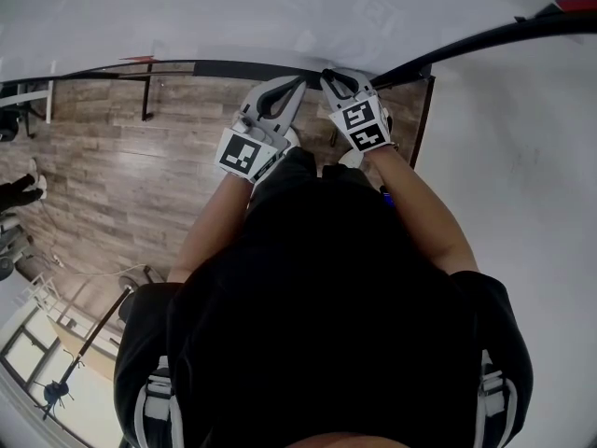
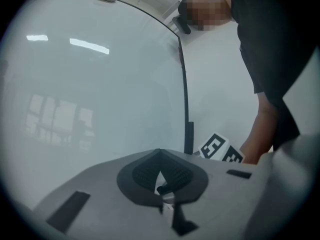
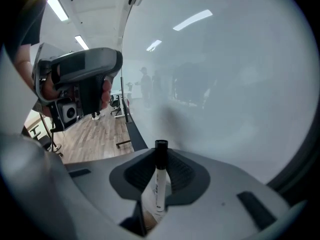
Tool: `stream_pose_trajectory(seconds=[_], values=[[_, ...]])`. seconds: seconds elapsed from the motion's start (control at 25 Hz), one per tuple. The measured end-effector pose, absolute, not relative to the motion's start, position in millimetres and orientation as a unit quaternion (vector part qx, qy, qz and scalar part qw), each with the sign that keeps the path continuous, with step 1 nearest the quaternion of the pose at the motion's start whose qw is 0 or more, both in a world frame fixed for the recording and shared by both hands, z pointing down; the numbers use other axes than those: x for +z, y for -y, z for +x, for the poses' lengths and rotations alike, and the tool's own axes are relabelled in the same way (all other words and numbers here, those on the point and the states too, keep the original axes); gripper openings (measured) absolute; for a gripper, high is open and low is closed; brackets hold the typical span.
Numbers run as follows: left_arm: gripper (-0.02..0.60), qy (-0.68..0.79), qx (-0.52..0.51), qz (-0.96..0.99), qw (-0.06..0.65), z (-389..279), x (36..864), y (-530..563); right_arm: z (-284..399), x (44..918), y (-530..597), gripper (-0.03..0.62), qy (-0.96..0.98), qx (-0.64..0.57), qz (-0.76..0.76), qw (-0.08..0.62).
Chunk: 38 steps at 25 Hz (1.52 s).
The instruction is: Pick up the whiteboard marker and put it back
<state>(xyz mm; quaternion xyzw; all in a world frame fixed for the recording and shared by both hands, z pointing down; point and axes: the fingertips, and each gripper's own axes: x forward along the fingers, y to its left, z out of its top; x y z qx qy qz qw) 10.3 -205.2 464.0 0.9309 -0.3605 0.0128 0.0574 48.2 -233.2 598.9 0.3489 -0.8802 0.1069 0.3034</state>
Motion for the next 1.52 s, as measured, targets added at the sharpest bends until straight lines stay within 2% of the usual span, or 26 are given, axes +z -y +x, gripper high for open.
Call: stream_pose_trajectory(seconds=[0.64, 1.16, 1.52], values=[[0.003, 0.372, 0.023, 0.927, 0.035, 19, 443, 203, 62, 529, 227, 0.063, 0.910, 0.095, 0.344, 0.211], [0.003, 0.363, 0.012, 0.931, 0.024, 33, 388, 190, 78, 413, 202, 0.063, 0.936, 0.051, 0.326, 0.124], [0.003, 0.342, 0.004, 0.939, 0.018, 48, 355, 181, 92, 368, 188, 0.063, 0.942, 0.032, 0.319, 0.104]])
